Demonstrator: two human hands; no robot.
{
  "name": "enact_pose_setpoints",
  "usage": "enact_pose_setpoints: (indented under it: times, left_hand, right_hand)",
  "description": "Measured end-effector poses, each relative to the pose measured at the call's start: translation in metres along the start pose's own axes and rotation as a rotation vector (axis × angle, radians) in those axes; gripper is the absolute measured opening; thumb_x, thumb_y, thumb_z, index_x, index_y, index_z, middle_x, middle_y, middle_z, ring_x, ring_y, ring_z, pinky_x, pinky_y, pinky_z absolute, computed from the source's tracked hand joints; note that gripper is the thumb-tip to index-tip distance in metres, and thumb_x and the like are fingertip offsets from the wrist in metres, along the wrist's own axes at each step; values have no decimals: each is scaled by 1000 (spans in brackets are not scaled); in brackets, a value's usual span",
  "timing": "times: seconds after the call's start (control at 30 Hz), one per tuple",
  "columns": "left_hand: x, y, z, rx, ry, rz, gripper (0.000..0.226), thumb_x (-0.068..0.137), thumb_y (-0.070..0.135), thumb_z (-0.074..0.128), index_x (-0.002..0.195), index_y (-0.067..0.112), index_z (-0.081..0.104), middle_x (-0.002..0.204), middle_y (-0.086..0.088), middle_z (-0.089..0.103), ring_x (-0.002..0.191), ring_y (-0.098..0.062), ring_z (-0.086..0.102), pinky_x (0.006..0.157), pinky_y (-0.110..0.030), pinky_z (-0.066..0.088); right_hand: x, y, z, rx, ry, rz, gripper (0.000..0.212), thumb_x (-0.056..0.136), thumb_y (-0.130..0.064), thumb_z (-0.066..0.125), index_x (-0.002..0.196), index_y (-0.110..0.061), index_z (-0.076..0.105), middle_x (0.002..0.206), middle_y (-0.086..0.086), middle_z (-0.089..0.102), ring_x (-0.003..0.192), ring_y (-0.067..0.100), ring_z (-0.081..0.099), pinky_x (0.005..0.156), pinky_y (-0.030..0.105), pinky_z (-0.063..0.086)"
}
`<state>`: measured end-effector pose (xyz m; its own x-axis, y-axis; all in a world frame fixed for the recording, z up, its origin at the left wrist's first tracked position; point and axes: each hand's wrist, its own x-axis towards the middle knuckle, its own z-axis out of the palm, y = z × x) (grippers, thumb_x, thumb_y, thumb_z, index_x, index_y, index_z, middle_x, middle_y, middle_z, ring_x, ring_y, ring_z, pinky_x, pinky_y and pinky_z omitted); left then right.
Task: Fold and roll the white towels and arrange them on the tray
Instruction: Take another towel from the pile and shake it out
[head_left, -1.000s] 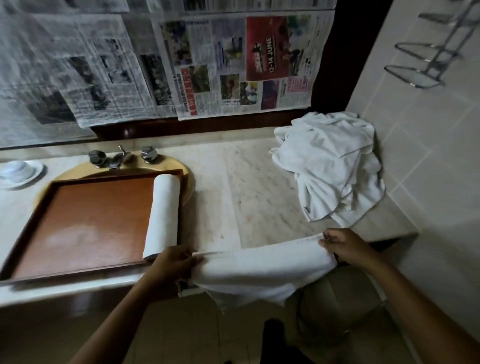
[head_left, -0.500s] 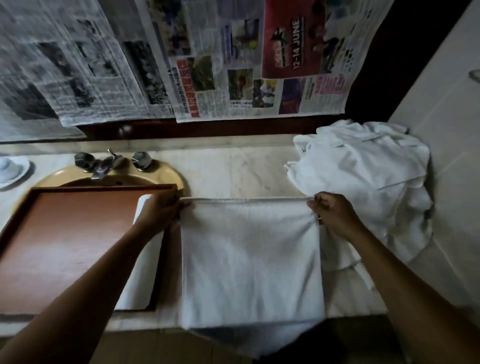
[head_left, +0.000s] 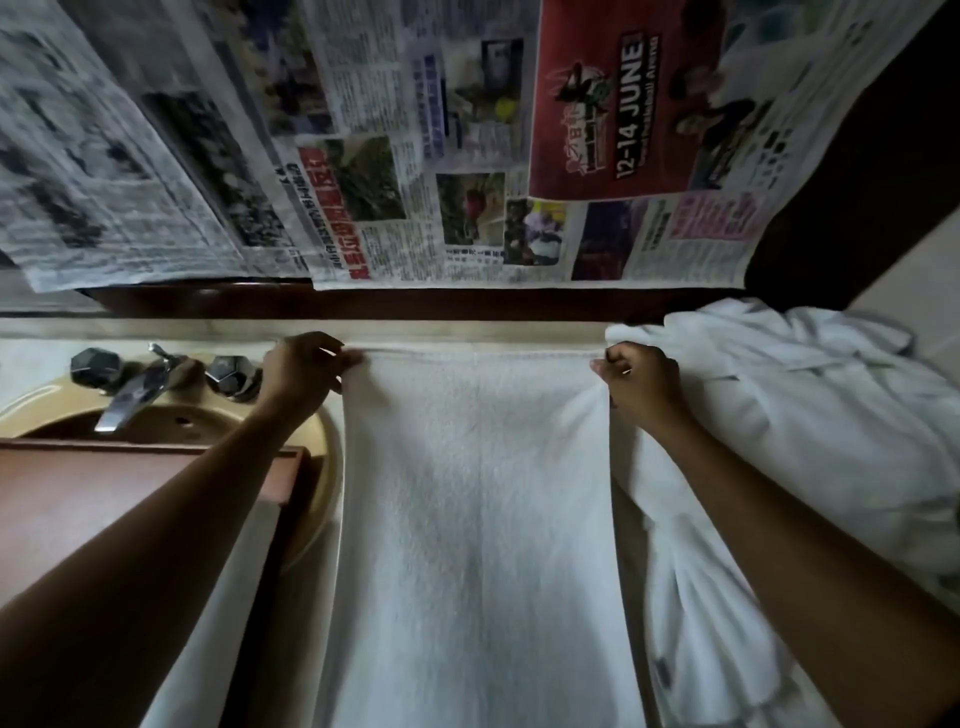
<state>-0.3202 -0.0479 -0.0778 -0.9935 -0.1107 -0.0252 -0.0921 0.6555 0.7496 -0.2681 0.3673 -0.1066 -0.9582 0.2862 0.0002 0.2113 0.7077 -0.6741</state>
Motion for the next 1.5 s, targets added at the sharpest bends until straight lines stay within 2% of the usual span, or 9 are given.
enact_pose_setpoints:
  times: [0.17, 0.33, 0.43, 0.63, 0.83, 0.93, 1.13, 1.33, 1.5]
  left_hand:
    - [58, -15, 31, 87, 5, -1, 15, 96, 23, 71, 94, 8, 73, 68, -1, 70, 54, -2, 63, 49, -8, 40]
    - [98, -50, 72, 249, 36, 16, 13, 93, 27, 74, 98, 16, 79, 91, -7, 78, 90, -29, 73, 80, -32, 54]
    - [100, -59, 95, 281, 80, 20, 11, 90, 24, 76, 99, 16, 78, 98, -8, 77, 93, -31, 70, 79, -34, 48]
    - [63, -44, 114, 205, 243, 190, 29, 92, 16, 72, 118, 13, 62, 111, -11, 60, 99, -27, 56, 84, -41, 45]
    - [30, -59, 147, 466, -213, 349, 62, 104, 51, 26, 161, 27, 27, 170, -3, 20, 157, -24, 13, 124, -50, 15]
    - [42, -84, 133, 536, -187, 322, 62, 105, 55, 19, 163, 35, 12, 172, 7, 1, 158, -15, -3, 127, -50, 2]
    - [51, -92, 116, 602, -165, 314, 68, 103, 58, 9, 164, 28, 13, 172, 2, 4, 158, -19, -2, 126, -54, -1]
    - [-37, -54, 144, 516, -266, 479, 63, 106, 47, 27, 164, 29, 10, 172, 1, 0, 159, -19, -5, 127, -51, 0]
    - [-38, -87, 127, 576, -269, 374, 61, 108, 51, 24, 163, 38, 3, 171, 7, -9, 157, -13, -12, 128, -53, 4]
  right_hand:
    - [47, 0, 25, -38, 57, 49, 17, 94, -30, 73, 83, -18, 67, 77, -4, 68, 80, 17, 60, 72, 25, 36]
    - [77, 14, 64, -63, 15, 144, 17, 95, -26, 67, 81, -17, 65, 75, 1, 67, 78, 24, 63, 72, 25, 46]
    - [88, 44, 90, -258, 67, 100, 22, 85, -43, 60, 72, -26, 54, 72, 2, 69, 78, 33, 66, 84, 48, 53]
    - [46, 11, 103, -431, 344, -138, 38, 90, -34, 71, 122, -14, 63, 118, 11, 63, 112, 34, 57, 100, 45, 37]
    - [17, 16, 151, -552, -8, -387, 58, 104, -53, 43, 155, -26, 43, 165, 11, 31, 152, 34, 27, 121, 60, 20]
    - [33, 30, 140, -597, -3, -326, 58, 106, -51, 30, 155, -24, 43, 165, 8, 33, 152, 30, 30, 122, 58, 17]
    - [39, 20, 134, -547, -71, -256, 65, 105, -56, 18, 161, -26, 30, 170, 9, 21, 158, 30, 12, 125, 59, 10]
    - [-47, -1, 152, -483, -85, -369, 63, 104, -51, 38, 161, -24, 32, 171, 11, 16, 158, 32, 11, 124, 61, 12]
    - [-51, 34, 129, -643, -118, -367, 63, 106, -56, 33, 160, -23, 35, 169, 10, 22, 157, 29, 16, 119, 63, 21]
